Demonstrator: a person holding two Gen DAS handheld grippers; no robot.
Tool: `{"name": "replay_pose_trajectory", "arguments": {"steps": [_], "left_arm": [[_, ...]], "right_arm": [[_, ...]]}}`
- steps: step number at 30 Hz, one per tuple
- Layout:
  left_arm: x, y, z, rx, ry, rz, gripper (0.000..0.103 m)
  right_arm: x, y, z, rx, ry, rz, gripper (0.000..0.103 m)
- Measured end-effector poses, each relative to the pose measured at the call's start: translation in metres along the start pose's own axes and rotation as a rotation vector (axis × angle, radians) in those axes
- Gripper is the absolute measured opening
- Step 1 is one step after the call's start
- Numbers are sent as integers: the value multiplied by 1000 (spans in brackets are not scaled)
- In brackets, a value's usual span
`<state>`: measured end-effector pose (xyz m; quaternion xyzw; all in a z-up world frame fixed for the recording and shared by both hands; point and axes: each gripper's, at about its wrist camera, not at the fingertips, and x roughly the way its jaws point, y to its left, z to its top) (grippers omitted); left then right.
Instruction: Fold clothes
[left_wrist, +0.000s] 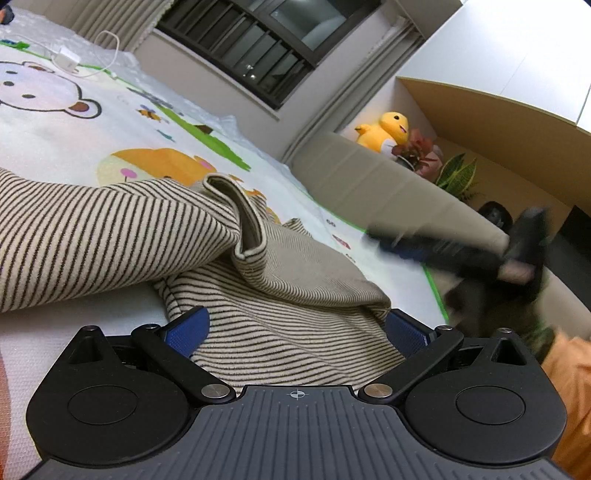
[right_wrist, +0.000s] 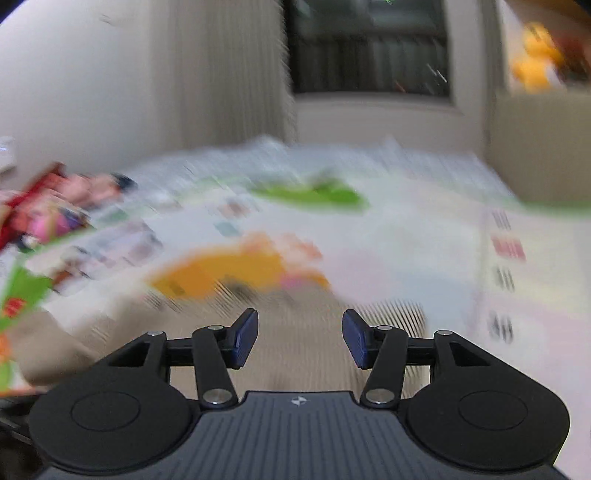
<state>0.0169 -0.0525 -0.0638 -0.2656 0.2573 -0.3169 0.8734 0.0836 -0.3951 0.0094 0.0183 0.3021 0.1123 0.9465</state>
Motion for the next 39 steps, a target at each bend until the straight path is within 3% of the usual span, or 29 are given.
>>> {"name": "replay_pose_trajectory", "arguments": {"steps": [2,6,9,11,13,18,21,25,31,35,36,37,38,39], "left_arm": [[1,0,1,1,4,4,103],[4,-4,4,15,35,30,103],[8,-9,16,48,87,67,103],[0,-12,33,143,54,186,103],[-19,-2,53,159,-25,332,103],[-88,38,98,35,-236,577,103],[-124,56,109,-27,-287,661,103],[-142,79,109,-162,-259,652,103],[-116,107,103,-296,-181,535,101],[-89,126,112,-363,-225,590,100],[-82,127,116,-349,-231,609,94],[-74,126,119,-328,-219,625,80],[-66,125,122,-308,-192,639,33],[-59,125,124,-298,-162,638,8]], "right_arm": [[23,-22,-25,74,84,-53,42],[10,-50,-52,197,-18,22,38],[4,-41,-58,120,-24,-4,38],[2,-41,-59,118,-35,-1,38],[2,-44,-61,134,-44,7,38],[1,-41,-61,113,-53,-1,40],[2,-41,-61,111,-53,3,43],[2,-40,-61,107,-57,4,45],[0,-37,-62,95,-67,-3,47],[0,-36,-63,88,-72,-1,49],[0,-37,-63,92,-73,2,50],[0,-38,-63,97,-74,7,50],[-1,-39,-62,106,-73,14,50],[-3,-41,-61,120,-76,18,50]]}}
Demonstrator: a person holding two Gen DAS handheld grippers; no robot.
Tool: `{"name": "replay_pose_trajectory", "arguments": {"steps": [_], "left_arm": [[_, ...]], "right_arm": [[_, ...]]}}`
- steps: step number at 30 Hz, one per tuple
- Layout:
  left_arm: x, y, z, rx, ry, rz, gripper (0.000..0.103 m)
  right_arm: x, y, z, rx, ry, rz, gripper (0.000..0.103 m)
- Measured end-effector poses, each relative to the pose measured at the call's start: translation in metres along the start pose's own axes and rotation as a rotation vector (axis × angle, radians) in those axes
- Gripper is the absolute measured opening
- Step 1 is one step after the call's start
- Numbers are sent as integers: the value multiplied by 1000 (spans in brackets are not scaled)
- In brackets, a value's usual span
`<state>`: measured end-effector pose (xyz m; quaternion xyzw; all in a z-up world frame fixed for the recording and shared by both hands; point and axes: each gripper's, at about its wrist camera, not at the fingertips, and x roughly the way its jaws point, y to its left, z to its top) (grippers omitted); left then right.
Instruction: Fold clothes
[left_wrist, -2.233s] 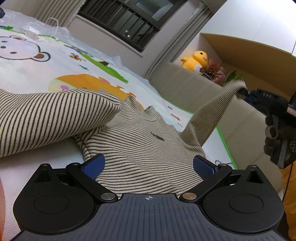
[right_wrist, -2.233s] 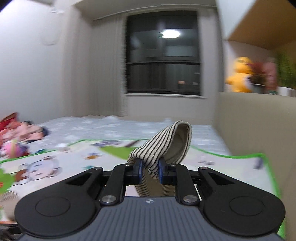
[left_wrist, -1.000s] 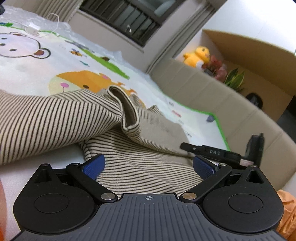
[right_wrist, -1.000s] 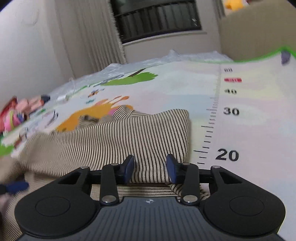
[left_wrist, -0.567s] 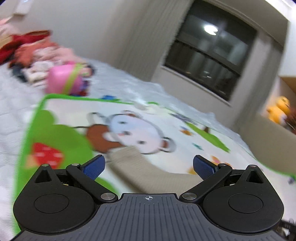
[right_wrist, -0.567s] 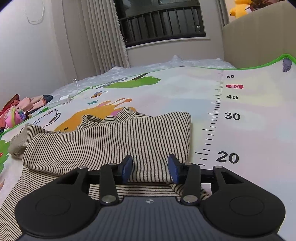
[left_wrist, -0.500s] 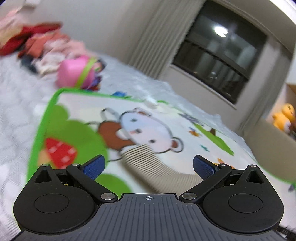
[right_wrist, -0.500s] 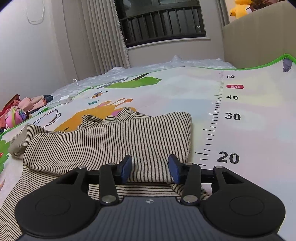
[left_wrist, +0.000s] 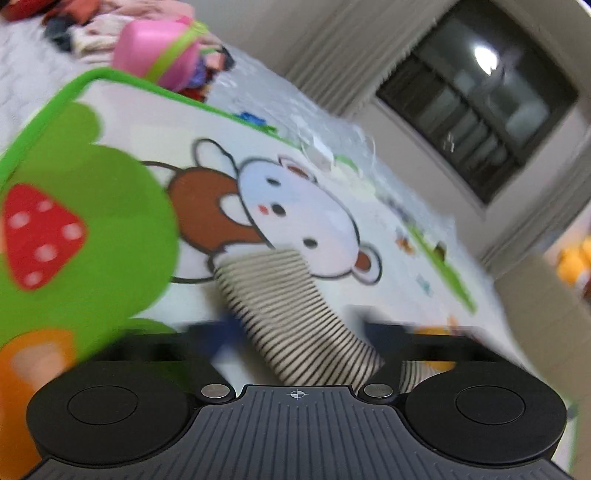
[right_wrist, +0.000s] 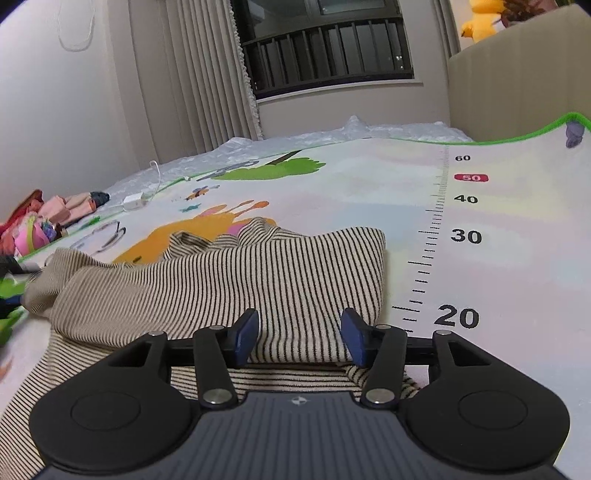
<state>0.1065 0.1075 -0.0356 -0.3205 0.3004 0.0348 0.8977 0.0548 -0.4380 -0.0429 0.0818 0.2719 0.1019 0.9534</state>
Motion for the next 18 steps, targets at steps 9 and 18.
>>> {"name": "replay_pose_trajectory", "arguments": {"steps": [9,18], "left_arm": [[-86,-106,39,255,-244,-130,10],[-140,-246,10,426,-332,-315,10]], "right_arm": [[-68,-82,13,59,-204,-122,77],[-71,-166,-30,486,-230,-29,78]]}}
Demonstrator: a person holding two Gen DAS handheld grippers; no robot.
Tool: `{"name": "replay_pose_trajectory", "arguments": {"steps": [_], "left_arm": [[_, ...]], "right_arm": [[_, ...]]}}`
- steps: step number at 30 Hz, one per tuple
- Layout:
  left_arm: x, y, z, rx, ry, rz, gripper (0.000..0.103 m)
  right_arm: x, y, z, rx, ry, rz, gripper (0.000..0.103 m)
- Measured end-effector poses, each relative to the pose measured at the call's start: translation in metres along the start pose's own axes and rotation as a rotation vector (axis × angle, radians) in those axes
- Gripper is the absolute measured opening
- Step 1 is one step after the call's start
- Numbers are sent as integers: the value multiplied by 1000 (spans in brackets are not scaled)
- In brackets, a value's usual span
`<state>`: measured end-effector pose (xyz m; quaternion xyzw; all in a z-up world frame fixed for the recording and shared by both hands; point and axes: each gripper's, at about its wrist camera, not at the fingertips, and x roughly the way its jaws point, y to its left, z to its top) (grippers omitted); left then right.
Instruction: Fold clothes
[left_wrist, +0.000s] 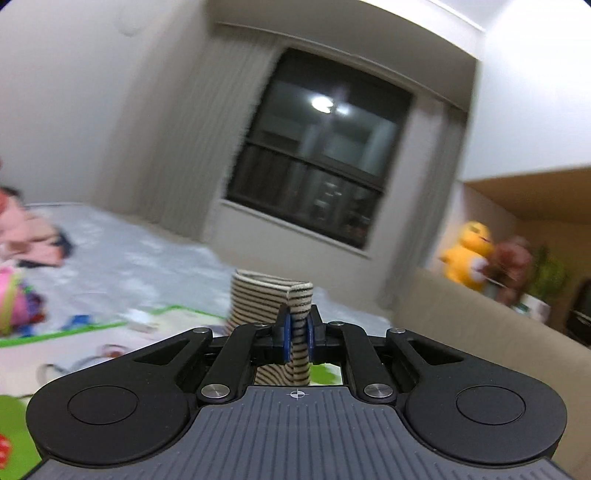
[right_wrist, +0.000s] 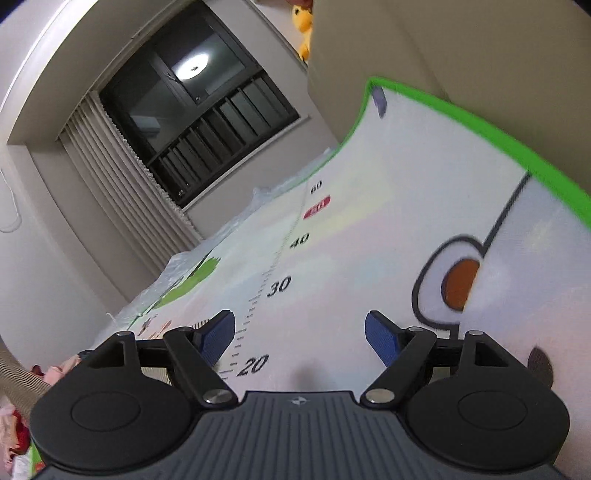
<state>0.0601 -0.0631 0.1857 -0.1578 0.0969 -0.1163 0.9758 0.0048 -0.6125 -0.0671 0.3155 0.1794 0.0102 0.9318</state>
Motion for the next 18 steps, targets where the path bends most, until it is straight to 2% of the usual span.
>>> {"name": "replay_pose_trajectory", "arguments": {"steps": [7,9,11,13,15,18], "left_arm": [[60,-107,-63,23,198,-226,10],[71,-127,-80,18,237,-272,21],[79,-138,-92,4,267,-315,24],[83,-142,-98,-12,287,-343,35],[84,-142,-100,-17,288,-346,56],[79,-123,-103,-11,290,-314,58]], "right_arm": [[0,5,-3,-39,2,45,80],[1,3,-2,-28,9,50,80],[3,1,-2,-19,13,54,80],[5,0,-2,-17,20,58,80],[5,0,-3,-18,28,58,81],[7,1,-2,-22,38,53,81]]}}
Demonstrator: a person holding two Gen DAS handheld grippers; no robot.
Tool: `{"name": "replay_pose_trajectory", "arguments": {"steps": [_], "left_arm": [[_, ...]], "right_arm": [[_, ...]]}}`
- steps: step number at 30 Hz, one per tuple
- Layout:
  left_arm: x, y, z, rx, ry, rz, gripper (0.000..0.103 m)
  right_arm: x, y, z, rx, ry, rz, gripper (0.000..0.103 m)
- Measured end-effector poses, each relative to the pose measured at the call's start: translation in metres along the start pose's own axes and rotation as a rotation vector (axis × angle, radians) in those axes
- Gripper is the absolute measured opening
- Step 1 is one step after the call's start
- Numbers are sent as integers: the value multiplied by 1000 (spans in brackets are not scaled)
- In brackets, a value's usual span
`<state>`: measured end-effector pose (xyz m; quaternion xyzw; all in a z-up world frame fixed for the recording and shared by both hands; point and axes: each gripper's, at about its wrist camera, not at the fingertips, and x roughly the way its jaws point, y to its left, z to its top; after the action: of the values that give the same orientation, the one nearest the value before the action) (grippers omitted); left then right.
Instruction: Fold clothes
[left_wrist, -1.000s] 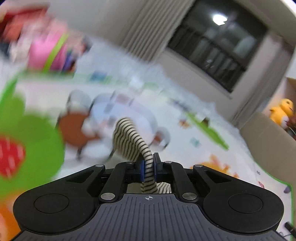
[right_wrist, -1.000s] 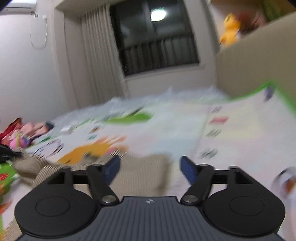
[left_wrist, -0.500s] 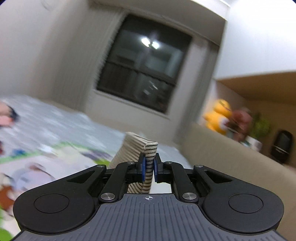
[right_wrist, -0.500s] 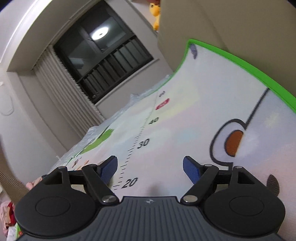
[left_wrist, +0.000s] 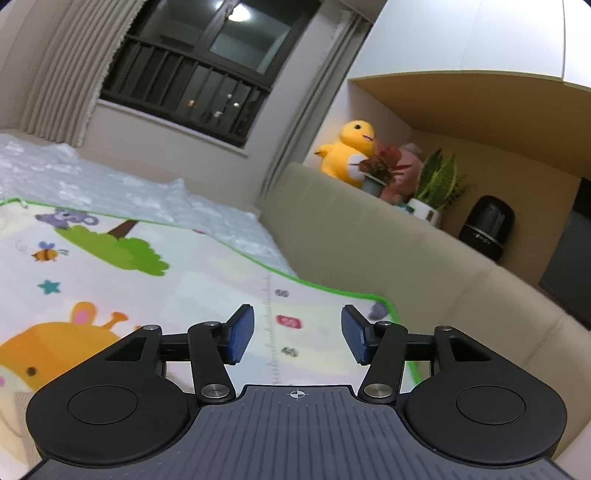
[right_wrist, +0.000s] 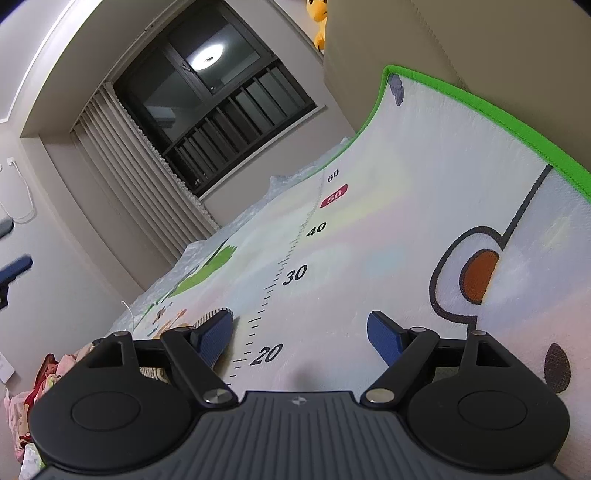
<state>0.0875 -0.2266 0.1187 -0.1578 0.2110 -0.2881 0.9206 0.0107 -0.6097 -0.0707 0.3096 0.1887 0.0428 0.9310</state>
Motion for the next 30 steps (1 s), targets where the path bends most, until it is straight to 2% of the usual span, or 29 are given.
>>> {"name": "replay_pose_trajectory", "arguments": {"steps": [3,6,8,11,13,14,16,18,22,24,27,30], "left_arm": [[-13,29,-19,7,40,110,58],[-31,62,-49,17,75,219,58],[-43,79,-70,20,94,259,61],[-54,100,-93,-3,134,288,68],[-59,109,-100,-15,152,302,70],[-60,112,-100,-17,153,309,72],[-65,116,-98,-16,149,316,79],[-67,118,-94,-14,139,311,84],[-65,122,-91,-31,129,288,86],[-64,123,-91,-36,126,277,88],[-63,122,-91,-41,124,265,91],[-63,118,-91,-41,120,249,91]], "right_arm": [[2,5,1,-23,19,-17,79],[8,39,3,-198,60,-38,73],[15,73,2,-348,73,-19,73],[39,115,-1,-390,164,79,73],[66,133,-9,-404,241,71,69],[76,140,-15,-439,269,45,64],[87,157,-23,-513,304,22,25],[83,173,-24,-586,293,43,5],[65,201,3,-636,170,89,4],[64,201,13,-636,140,76,4],[79,182,11,-642,159,-6,4],[99,147,-13,-644,258,-102,5]]}}
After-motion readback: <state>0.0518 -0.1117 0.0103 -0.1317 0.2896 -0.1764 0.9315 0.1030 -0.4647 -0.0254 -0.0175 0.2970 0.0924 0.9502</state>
